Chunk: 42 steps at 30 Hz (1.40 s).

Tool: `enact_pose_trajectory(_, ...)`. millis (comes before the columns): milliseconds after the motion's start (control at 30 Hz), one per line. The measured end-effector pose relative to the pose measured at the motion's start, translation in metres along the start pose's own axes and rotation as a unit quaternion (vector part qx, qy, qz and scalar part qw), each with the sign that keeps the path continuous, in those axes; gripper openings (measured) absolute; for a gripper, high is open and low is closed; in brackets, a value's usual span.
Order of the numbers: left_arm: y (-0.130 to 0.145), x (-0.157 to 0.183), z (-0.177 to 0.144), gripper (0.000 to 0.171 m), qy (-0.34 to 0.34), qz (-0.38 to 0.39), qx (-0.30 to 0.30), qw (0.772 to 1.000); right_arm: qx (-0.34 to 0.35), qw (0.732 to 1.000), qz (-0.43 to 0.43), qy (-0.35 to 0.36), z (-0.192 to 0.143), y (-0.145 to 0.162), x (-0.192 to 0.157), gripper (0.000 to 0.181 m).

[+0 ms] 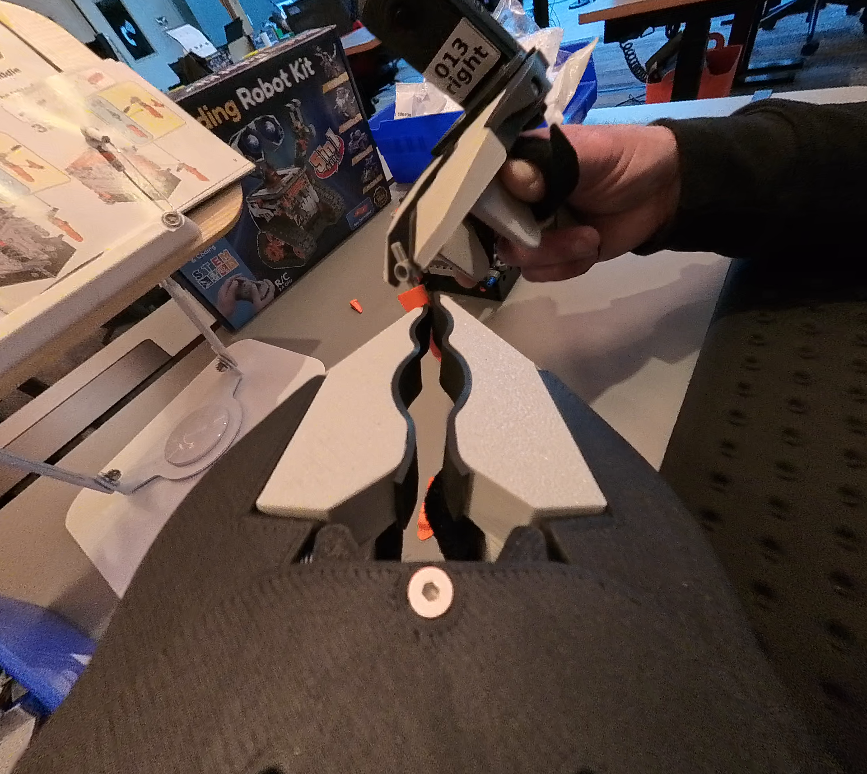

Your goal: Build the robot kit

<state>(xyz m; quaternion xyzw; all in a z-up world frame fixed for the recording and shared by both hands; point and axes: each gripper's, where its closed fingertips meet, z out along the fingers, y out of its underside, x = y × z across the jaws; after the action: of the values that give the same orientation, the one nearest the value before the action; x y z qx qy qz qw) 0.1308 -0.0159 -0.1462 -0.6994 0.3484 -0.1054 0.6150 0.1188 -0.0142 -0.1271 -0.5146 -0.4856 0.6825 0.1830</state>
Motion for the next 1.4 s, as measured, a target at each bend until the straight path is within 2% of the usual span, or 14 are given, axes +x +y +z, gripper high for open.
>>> enact_pose_trajectory(67, 0.0, -0.001, -0.001, 0.0, 0.007, -0.013, 0.005, 1.0, 0.008, 1.0, -0.012, 0.023, -0.005, -0.005, 0.006, 0.017)
enact_pose_trajectory(200, 0.0, -0.002, 0.0, 0.0, 0.033, -0.05, 0.014, 0.998, -0.017, 0.999, -0.028, 0.015, -0.003, 0.002, 0.002, 0.017)
enact_pose_trajectory(267, -0.005, -0.001, -0.002, 0.0, 0.059, -0.086, 0.035, 0.994, -0.033, 0.999, -0.036, 0.015, -0.001, 0.007, 0.001, 0.025)
enact_pose_trajectory(333, -0.01, -0.002, -0.005, 0.0, 0.082, -0.119, 0.06, 0.988, -0.037, 0.998, -0.039, 0.011, 0.001, 0.009, 0.0, 0.025)
enact_pose_trajectory(567, -0.027, 0.006, -0.018, 0.0, 0.2, -0.227, 0.123, 0.945, -0.007, 0.998, -0.044, -0.042, 0.004, 0.003, -0.018, 0.016)
enact_pose_trajectory(767, -0.037, 0.011, -0.023, 0.0, 0.267, -0.282, 0.155, 0.908, 0.004, 0.996, -0.047, -0.08, 0.004, 0.001, -0.032, 0.007)
enact_pose_trajectory(933, -0.04, 0.009, -0.024, 0.0, 0.282, -0.305, 0.168, 0.894, 0.013, 0.995, -0.056, -0.079, 0.002, -0.003, -0.034, 0.003)
enact_pose_trajectory(1133, -0.04, 0.0, -0.02, 0.001, 0.267, -0.324, 0.176, 0.891, 0.02, 0.996, -0.075, -0.046, 0.0, -0.007, -0.03, 0.0)
enact_pose_trajectory(1300, -0.038, -0.007, -0.017, 0.002, 0.249, -0.334, 0.178, 0.892, 0.025, 0.996, -0.08, -0.012, 0.0, -0.01, -0.023, 0.0)
enact_pose_trajectory(1400, -0.035, -0.012, -0.014, 0.002, 0.222, -0.331, 0.175, 0.9, 0.027, 0.996, -0.08, 0.014, -0.001, -0.012, -0.017, 0.0)
